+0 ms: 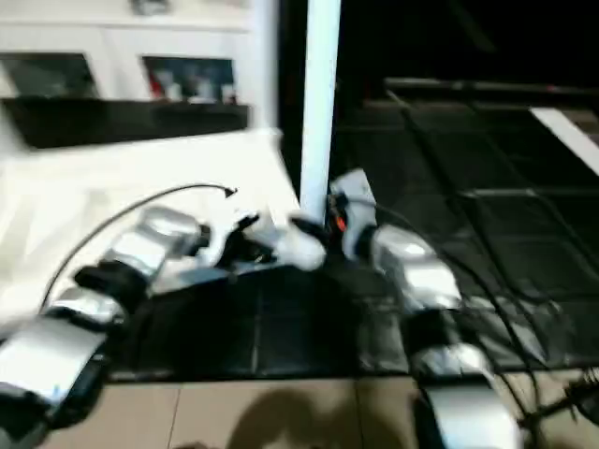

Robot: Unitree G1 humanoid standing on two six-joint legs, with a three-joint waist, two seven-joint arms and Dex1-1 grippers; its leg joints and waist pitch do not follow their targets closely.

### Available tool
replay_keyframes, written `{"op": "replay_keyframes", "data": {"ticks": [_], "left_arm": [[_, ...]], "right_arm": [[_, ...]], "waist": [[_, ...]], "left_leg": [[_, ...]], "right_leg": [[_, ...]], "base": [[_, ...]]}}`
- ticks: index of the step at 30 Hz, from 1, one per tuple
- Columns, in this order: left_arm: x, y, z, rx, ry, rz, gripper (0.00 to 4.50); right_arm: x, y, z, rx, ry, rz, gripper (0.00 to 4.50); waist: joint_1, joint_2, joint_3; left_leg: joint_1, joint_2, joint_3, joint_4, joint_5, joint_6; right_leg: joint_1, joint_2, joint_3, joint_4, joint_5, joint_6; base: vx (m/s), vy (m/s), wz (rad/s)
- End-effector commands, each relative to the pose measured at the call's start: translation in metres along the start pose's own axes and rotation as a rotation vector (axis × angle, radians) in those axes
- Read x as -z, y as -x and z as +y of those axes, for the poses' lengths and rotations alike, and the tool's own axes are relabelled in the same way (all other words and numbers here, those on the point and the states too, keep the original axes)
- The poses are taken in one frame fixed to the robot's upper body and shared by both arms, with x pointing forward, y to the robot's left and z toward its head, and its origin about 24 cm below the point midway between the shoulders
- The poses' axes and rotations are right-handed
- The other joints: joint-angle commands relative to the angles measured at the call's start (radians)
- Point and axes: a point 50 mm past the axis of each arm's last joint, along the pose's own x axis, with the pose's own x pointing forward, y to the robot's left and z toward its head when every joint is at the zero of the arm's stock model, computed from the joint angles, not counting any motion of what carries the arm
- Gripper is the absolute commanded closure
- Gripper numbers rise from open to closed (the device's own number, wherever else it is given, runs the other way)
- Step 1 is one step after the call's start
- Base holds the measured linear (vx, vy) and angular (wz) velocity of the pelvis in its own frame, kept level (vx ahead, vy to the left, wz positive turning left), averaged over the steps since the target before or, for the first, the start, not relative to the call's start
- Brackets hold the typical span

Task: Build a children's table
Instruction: Rotate leg to tighten

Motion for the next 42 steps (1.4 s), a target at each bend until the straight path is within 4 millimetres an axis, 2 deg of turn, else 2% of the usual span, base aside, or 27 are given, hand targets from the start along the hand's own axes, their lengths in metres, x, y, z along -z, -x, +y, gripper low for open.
{"op": "replay_keyframes", "data": {"ticks": [1,4,5,7,11,12,16,17,19,20,21,22,25,28,30,32,35,40,42], "left_arm": [[-0.042,-0.014,-0.013,0.017,-0.020,-0.158,4.50],[-0.044,-0.016,-0.014,-0.003,-0.030,-0.153,4.50],[-0.045,-0.017,-0.015,0.001,-0.024,-0.157,4.50],[-0.044,-0.016,-0.015,0.008,-0.046,-0.145,4.50],[-0.036,-0.012,-0.011,0.017,-0.081,-0.116,4.50],[-0.035,-0.010,-0.011,0.022,-0.089,-0.115,4.50],[-0.032,-0.006,-0.009,0.051,-0.122,-0.103,4.50],[-0.029,-0.002,-0.008,0.082,-0.131,-0.092,4.50],[-0.026,0.001,-0.008,0.113,-0.147,-0.084,4.50],[-0.025,0.005,-0.008,0.153,-0.179,-0.077,4.50],[-0.023,0.008,-0.008,0.193,-0.211,-0.068,4.50],[-0.022,0.010,-0.008,0.208,-0.224,-0.065,4.50],[-0.015,0.019,-0.008,0.302,-0.255,-0.026,4.50],[-0.010,0.026,-0.007,0.354,-0.282,0.007,4.50],[-0.008,0.028,-0.006,0.368,-0.286,0.015,4.50],[-0.007,0.035,-0.007,0.432,-0.309,0.014,4.50],[-0.004,0.041,-0.006,0.480,-0.338,0.028,4.50],[0.004,0.046,-0.009,0.546,-0.375,0.065,4.50],[0.006,0.047,-0.011,0.587,-0.387,0.070,4.50]], "right_arm": [[0.010,-0.019,0.026,-0.059,-0.076,0.056,2.49],[0.008,-0.021,0.030,-0.073,-0.084,0.053,2.49],[0.008,-0.022,0.031,-0.080,-0.054,0.053,1.95],[0.008,-0.021,0.032,-0.096,-0.040,0.047,1.95],[0.012,-0.016,0.030,-0.114,-0.032,0.039,1.50],[0.012,-0.015,0.029,-0.120,-0.027,0.036,1.50],[0.016,-0.007,0.023,-0.143,-0.012,0.042,1.08],[0.017,0.001,0.017,-0.166,-0.008,0.042,1.02],[0.018,0.008,0.011,-0.179,-0.004,0.041,0.78],[0.018,0.014,0.005,-0.190,0.001,0.044,0.69],[0.019,0.019,0.001,-0.203,0.007,0.050,0.64],[0.019,0.020,0.000,-0.208,0.009,0.052,0.58],[0.018,0.035,-0.008,-0.288,0.037,0.068,0.24],[0.017,0.044,-0.014,-0.323,0.069,0.088,0.09],[0.016,0.047,-0.015,-0.341,0.084,0.091,0.03],[0.012,0.054,-0.017,-0.391,0.104,0.089,0.03],[0.009,0.059,-0.013,-0.481,0.106,0.069,0.03],[0.009,0.063,-0.005,-0.612,0.113,0.069,0.03],[0.010,0.064,-0.001,-0.680,0.100,0.070,0.29]], "waist": [[0.011,-0.003,-0.082],[0.014,0.000,-0.081],[0.016,0.000,-0.082],[0.017,0.000,-0.080],[0.018,-0.001,-0.079],[0.018,0.004,-0.079],[0.020,0.002,-0.079],[0.021,0.003,-0.080],[0.034,0.004,-0.079],[0.041,0.022,-0.079],[0.043,0.014,-0.078],[0.047,0.011,-0.079],[0.064,0.016,-0.079],[0.084,0.020,-0.080],[0.086,0.022,-0.079],[0.088,0.016,-0.080],[0.090,0.016,-0.082],[0.092,0.016,-0.079],[0.093,0.014,-0.080]], "left_leg": [[0.006,0.060,-0.039,-0.054,-0.082,0.085],[0.007,0.063,-0.038,-0.054,-0.087,0.102],[0.007,0.065,-0.038,-0.054,-0.083,0.106],[0.008,0.065,-0.038,-0.055,-0.092,0.109],[0.006,0.063,-0.038,-0.055,-0.100,0.105],[0.007,0.065,-0.039,-0.056,-0.097,0.106],[0.008,0.067,-0.039,-0.056,-0.099,0.110],[0.008,0.068,-0.038,-0.056,-0.099,0.110],[0.010,0.070,-0.037,-0.056,-0.101,0.112],[0.011,0.071,-0.040,-0.055,-0.104,0.108],[0.013,0.074,-0.038,-0.057,-0.115,0.106],[0.010,0.071,-0.036,-0.056,-0.115,0.104],[0.015,0.074,-0.035,-0.056,-0.121,0.099],[0.019,0.081,-0.037,-0.057,-0.116,0.085],[0.017,0.080,-0.037,-0.057,-0.121,0.081],[0.014,0.077,-0.038,-0.057,-0.114,0.081],[0.012,0.080,-0.038,-0.056,-0.101,0.089],[0.011,0.077,-0.037,-0.057,-0.115,0.090],[0.013,0.078,-0.037,-0.057,-0.115,0.090]], "right_leg": [[0.072,-0.113,0.071,-0.084,-0.176,-0.168],[0.072,-0.114,0.073,-0.083,-0.152,-0.176],[0.073,-0.116,0.074,-0.081,-0.137,-0.180],[0.073,-0.118,0.073,-0.082,-0.141,-0.182],[0.076,-0.118,0.074,-0.085,-0.163,-0.171],[0.075,-0.118,0.074,-0.083,-0.158,-0.171],[0.075,-0.118,0.075,-0.081,-0.140,-0.178],[0.074,-0.117,0.075,-0.081,-0.139,-0.180],[0.073,-0.118,0.074,-0.083,-0.151,-0.174],[0.073,-0.119,0.073,-0.083,-0.154,-0.173],[0.072,-0.118,0.073,-0.088,-0.162,-0.168],[0.075,-0.117,0.074,-0.083,-0.153,-0.169],[0.069,-0.117,0.074,-0.086,-0.181,-0.160],[0.063,-0.119,0.076,-0.082,-0.181,-0.153],[0.064,-0.121,0.075,-0.080,-0.174,-0.156],[0.068,-0.123,0.074,-0.080,-0.176,-0.154],[0.067,-0.122,0.075,-0.075,-0.154,-0.155],[0.066,-0.121,0.073,-0.084,-0.208,-0.136],[0.065,-0.120,0.073,-0.083,-0.214,-0.138]], "base": [[0.000,0.000,0.00],[0.000,0.000,0.00],[0.000,0.000,0.00],[0.000,0.000,0.00],[0.000,0.000,0.00],[0.000,0.000,0.00],[0.000,0.000,0.00],[0.000,0.000,0.00],[0.000,0.000,0.00],[0.000,0.000,0.00],[0.000,0.000,0.00],[0.000,0.000,0.00],[0.000,0.000,0.00],[0.000,0.000,0.00],[0.000,0.000,0.00],[0.000,0.000,0.00],[0.000,0.000,0.00],[0.000,0.000,0.00],[0.000,0.000,0.00]]}}
